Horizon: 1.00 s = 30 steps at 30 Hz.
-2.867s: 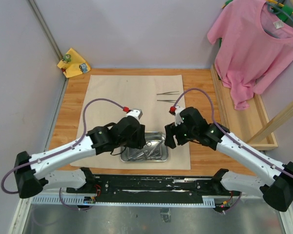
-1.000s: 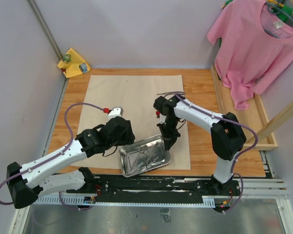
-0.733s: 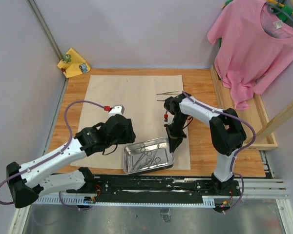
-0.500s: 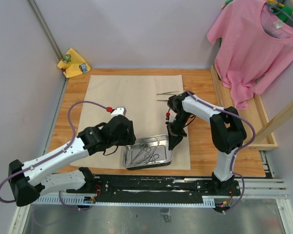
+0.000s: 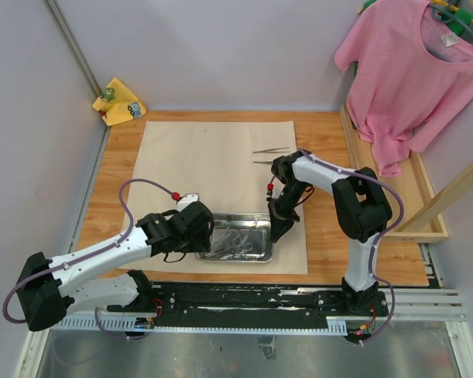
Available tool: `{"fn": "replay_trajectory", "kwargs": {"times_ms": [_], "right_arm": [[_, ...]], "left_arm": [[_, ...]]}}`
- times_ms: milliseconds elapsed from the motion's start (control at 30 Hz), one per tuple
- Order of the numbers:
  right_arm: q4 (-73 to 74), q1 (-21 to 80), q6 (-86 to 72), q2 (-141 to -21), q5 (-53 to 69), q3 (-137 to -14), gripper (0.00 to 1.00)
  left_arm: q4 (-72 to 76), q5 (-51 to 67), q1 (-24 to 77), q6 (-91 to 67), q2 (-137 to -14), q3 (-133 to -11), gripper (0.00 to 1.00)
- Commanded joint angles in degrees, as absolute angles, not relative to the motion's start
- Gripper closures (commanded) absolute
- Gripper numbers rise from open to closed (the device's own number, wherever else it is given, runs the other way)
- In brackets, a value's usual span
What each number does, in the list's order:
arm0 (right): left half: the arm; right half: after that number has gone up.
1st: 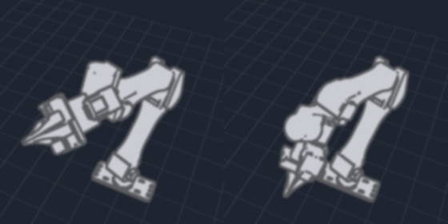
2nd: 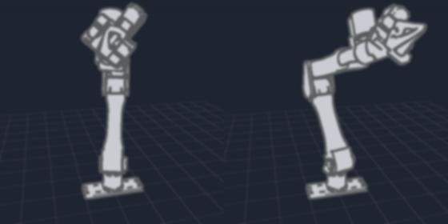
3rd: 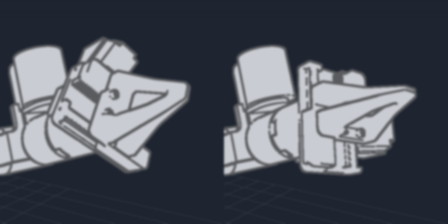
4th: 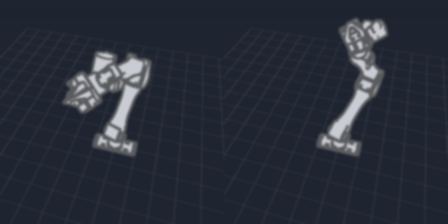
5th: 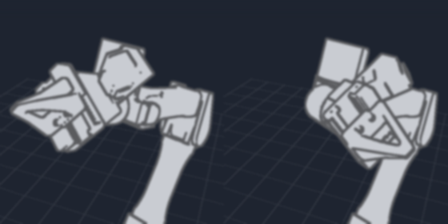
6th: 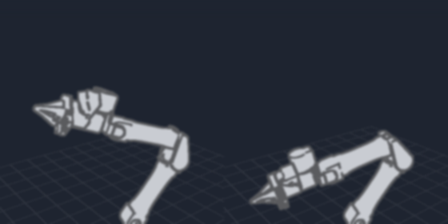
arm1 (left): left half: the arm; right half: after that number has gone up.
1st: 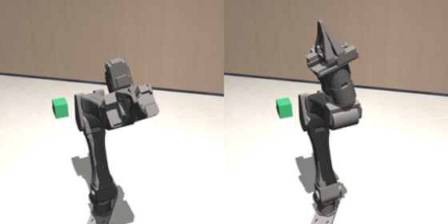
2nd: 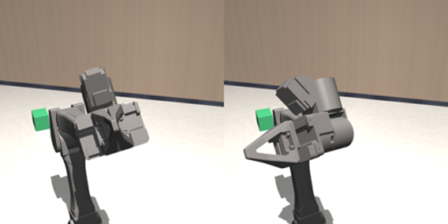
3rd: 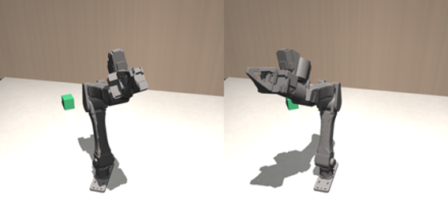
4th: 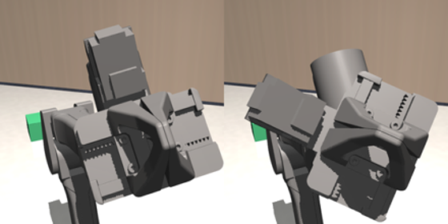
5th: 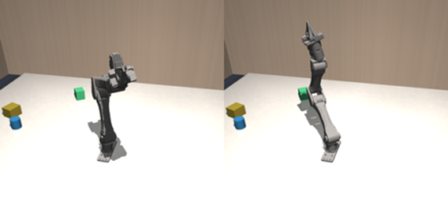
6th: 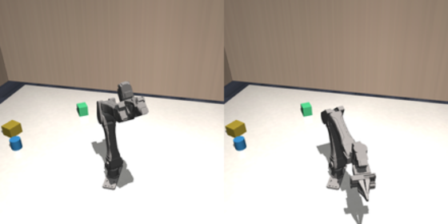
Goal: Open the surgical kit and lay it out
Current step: Adjust the medical item in the container.
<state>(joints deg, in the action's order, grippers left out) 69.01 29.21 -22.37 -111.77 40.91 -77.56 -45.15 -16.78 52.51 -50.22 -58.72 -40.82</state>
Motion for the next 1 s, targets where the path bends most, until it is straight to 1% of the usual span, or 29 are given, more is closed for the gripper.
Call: {"fn": "replay_trajectory", "kwargs": {"times_ms": [0,67,100,200,500,600,633,700,767,800,867,900,933,967], "right_arm": [[71.85,29.21,-19.88,-111.77,34.29,-79.57,0.78],[70.29,30.08,-19.62,-110.72,30.56,-79.41,0.67],[68.84,30.50,-19.89,-109.94,29.87,-78.42,0.59],[65.61,32.51,-20.94,-107.34,23.97,-77.87,0.52],[52.76,41.32,-29.13,-99.57,9.21,-68.58,0.51],[50.14,44.10,-31.31,-98.31,6.71,-66.58,0.51],[49.45,45.25,-31.96,-97.96,6.07,-66.10,0.51],[48.26,46.50,-33.31,-97.27,5.33,-64.72,0.53],[46.91,47.52,-34.79,-96.44,5.32,-62.67,0.57],[46.28,47.86,-35.43,-96.03,5.39,-61.61,0.61],[45.59,48.15,-36.25,-95.60,5.91,-59.79,0.70],[45.46,48.10,-36.30,-95.60,6.73,-59.35,0.78],[45.86,48.17,-35.91,-95.76,7.49,-59.44,0.86],[46.51,48.10,-35.45,-96.07,8.64,-59.89,0.91]], "left_arm": [[-44.70,-17.85,52.55,-53.00,-60.81,-40.13,0.40],[-44.38,-18.35,52.61,-53.18,-61.04,-40.01,0.40],[-44.24,-18.48,52.64,-53.17,-61.34,-40.02,0.40],[-43.70,-18.97,52.65,-53.39,-61.85,-39.84,0.40],[-38.65,-19.08,53.16,-55.07,-62.81,-36.15,0.41],[-37.91,-19.41,53.17,-55.68,-62.69,-34.89,0.44],[-37.95,-19.46,53.22,-55.78,-62.55,-34.52,0.46],[-37.79,-19.23,53.34,-56.11,-62.18,-33.63,0.53],[-37.22,-18.57,53.48,-56.40,-61.94,-32.68,0.70],[-36.90,-18.21,53.52,-56.50,-62.06,-32.34,0.78],[-36.72,-17.30,53.66,-56.30,-62.85,-32.45,0.90],[-36.80,-16.93,53.70,-55.93,-63.28,-32.89,0.95],[-36.97,-16.30,53.78,-55.37,-63.69,-33.46,0.98],[-37.23,-15.92,53.79,-54.89,-63.90,-34.40,0.99]]}}
